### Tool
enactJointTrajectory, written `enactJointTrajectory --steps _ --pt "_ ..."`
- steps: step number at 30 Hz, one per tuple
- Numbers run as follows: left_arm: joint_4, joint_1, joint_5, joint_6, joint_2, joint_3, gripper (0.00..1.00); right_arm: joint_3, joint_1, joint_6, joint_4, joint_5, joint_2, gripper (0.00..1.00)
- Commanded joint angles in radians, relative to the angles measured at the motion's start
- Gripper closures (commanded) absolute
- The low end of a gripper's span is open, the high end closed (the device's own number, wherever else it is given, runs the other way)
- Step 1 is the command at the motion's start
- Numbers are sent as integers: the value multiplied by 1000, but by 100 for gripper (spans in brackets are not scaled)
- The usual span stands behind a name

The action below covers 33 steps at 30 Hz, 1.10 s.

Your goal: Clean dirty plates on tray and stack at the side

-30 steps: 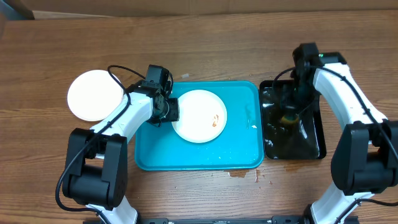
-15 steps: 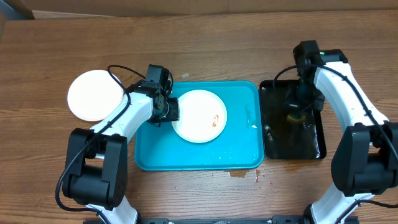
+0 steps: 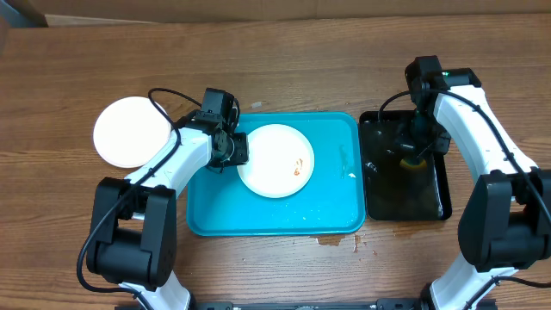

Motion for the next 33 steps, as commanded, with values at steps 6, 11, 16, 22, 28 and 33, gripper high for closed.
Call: enactJointTrajectory --steps 6,11,16,22,28,33 --pt "-11 2 -10 10 13 16 96 11 24 132 -36 167 -29 96" --pt "-19 2 -10 7 13 16 66 11 50 -20 -18 63 -29 96" --pt "-18 -1 -11 6 27 16 62 11 51 5 -9 86 -28 96" --pt "-15 -5 -1 -19 71 16 69 10 54 81 -39 122 -28 96" --pt "-11 -5 9 -18 70 18 84 10 75 38 -31 74 -28 96" --pt "35 -3 8 -16 70 18 55 10 95 -63 -32 48 -28 96"
